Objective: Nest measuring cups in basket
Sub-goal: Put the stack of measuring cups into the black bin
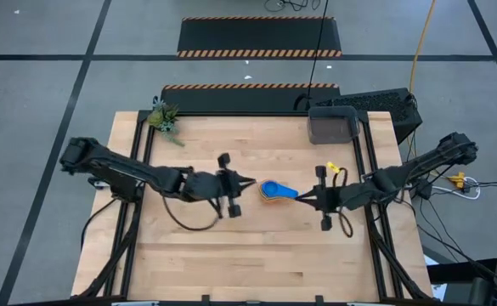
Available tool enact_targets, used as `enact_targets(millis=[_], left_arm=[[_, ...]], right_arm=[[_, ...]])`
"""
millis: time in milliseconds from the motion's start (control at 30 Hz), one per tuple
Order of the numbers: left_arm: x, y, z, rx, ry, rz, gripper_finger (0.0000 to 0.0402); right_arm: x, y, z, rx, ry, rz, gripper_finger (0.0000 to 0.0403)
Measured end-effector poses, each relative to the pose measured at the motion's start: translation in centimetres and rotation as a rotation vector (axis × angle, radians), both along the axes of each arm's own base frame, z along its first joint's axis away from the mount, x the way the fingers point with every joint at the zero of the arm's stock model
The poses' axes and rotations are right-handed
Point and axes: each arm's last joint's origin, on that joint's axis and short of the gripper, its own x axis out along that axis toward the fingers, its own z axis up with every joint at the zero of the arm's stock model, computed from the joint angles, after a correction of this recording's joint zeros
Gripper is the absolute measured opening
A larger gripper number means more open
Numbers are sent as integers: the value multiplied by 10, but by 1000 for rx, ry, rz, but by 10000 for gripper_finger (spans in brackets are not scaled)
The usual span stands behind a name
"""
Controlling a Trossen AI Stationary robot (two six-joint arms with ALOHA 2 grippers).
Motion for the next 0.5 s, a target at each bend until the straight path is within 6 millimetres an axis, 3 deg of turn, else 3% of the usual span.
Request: enact_targets(millis=[67, 200, 367, 500], left_arm=[[-9, 5, 6, 0, -67, 4, 23], [-32, 11, 1, -7, -132, 27, 23], [-58, 17, -19, -35, -165, 64, 23], [-71, 21, -36, -59, -147, 103, 23]], right_arm=[[-6, -3, 5, -31, -19, 19, 1], [-17, -9, 17, -50, -80, 31, 1], [-32, -16, 27, -3, -155, 22, 1], [-41, -19, 17, 38, -171, 12, 0]])
